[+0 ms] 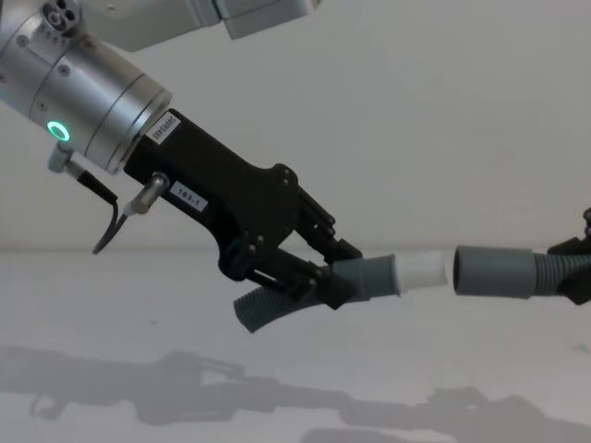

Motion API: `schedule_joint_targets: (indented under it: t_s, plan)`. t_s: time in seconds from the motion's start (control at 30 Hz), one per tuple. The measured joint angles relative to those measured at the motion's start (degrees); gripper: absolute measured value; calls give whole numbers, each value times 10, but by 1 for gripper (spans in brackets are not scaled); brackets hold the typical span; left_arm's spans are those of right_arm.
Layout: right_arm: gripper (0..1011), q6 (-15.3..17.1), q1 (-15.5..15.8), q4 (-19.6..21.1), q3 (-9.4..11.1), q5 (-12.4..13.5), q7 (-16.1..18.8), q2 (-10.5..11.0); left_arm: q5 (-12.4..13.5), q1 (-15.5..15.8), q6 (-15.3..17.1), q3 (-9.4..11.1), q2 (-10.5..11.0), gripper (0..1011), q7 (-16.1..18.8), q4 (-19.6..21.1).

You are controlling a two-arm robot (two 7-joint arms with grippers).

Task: Use both hands to pick up one end of the pipe from the table, align the ends, and insert them.

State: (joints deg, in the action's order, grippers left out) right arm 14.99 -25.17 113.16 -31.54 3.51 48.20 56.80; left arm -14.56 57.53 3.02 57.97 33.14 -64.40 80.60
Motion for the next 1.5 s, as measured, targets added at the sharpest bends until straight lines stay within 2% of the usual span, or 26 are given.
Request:
schedule_joint_targets:
  t_s: [0.9,1.5]
  plan:
    - [162,18,-8,-4,-8,-21,6,-4,1,-2,11,-3,5,327,4,9]
    - [162,23,-9,-3,-7,-23,6,-5,-2,-2,12,1,-1,327,2,9]
